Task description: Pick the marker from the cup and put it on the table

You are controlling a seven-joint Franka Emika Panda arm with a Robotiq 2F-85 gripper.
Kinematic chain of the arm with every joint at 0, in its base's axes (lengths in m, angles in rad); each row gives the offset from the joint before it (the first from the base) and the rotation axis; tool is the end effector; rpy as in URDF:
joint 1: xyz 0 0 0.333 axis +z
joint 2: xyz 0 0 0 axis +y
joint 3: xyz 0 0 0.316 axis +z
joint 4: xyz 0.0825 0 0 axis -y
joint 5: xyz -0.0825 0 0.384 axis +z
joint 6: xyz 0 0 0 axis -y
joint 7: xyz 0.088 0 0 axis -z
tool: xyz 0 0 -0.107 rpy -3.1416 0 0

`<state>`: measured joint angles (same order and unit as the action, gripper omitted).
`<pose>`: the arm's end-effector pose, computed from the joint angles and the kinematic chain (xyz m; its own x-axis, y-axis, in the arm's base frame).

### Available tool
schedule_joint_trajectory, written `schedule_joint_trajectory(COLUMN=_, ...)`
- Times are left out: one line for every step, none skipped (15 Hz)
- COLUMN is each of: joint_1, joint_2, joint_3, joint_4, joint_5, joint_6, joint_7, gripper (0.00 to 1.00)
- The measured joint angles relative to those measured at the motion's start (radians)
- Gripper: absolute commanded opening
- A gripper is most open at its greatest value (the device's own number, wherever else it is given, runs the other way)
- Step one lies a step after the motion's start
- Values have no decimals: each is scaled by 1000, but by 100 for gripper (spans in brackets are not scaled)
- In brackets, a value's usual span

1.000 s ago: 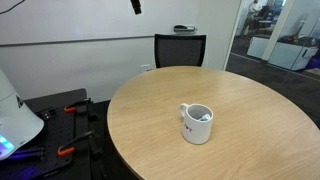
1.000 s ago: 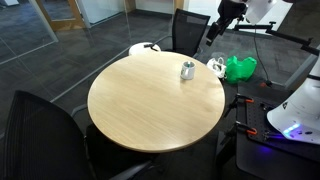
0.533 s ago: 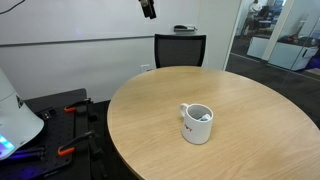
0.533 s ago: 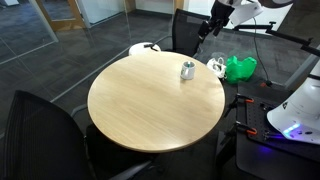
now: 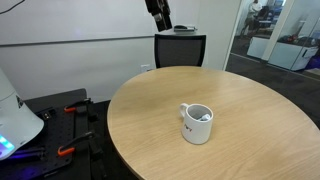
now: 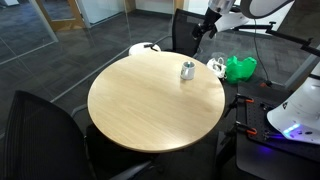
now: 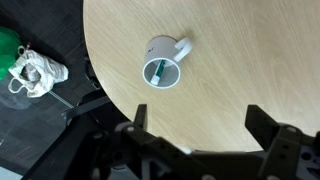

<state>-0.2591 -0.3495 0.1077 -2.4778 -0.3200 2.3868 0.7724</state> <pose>0.4463 -0.0698 0.4436 0.7090 -0.6042 0.3635 -0.6667 -0.7423 0.0666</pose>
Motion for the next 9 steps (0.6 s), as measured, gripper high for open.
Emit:
schedule_joint_trajectory(joint_1=-11, joint_2=18, joint_3=-2, joint_4=2, joint_5=-21, joint_6=13, joint_7=36, gripper=100)
schedule_joint_trajectory(joint_1=-22, joint_2=37, joint_3=-5, joint_4=5, joint_5=-42, joint_6=25, joint_7=77, gripper=100)
schedule_joint_trajectory(joint_1=-33, joint_2=57, joint_3=-9, joint_4=9, joint_5=-64, joint_6=36, joint_7=120, gripper=100)
schedule_joint_trajectory(joint_1=-39, joint_2=77, joint_3=-16, joint_4=14, joint_5=-84, joint_6=44, joint_7=160, gripper=100)
schedule_joint_trajectory(joint_1=-44, joint_2=98, joint_3=-26, joint_4=22, joint_5=-104, joint_6=49, joint_7=201, gripper=100)
schedule_joint_trajectory(joint_1=-47, joint_2=121, joint_3=-36, joint_4=31, joint_5=-118, joint_6=50, joint_7=235, gripper=100)
schedule_joint_trajectory(joint_1=-47, joint_2=143, joint_3=-47, joint_4=41, joint_5=-131, joint_6=50, joint_7=267, gripper=100)
schedule_joint_trajectory(joint_1=-47, joint_2=167, joint_3=-58, joint_4=53, joint_5=-141, joint_6=51, joint_7=299, gripper=100)
schedule_joint_trajectory(joint_1=-45, joint_2=191, joint_3=-68, joint_4=64, joint_5=-145, joint_6=51, joint_7=327, gripper=100)
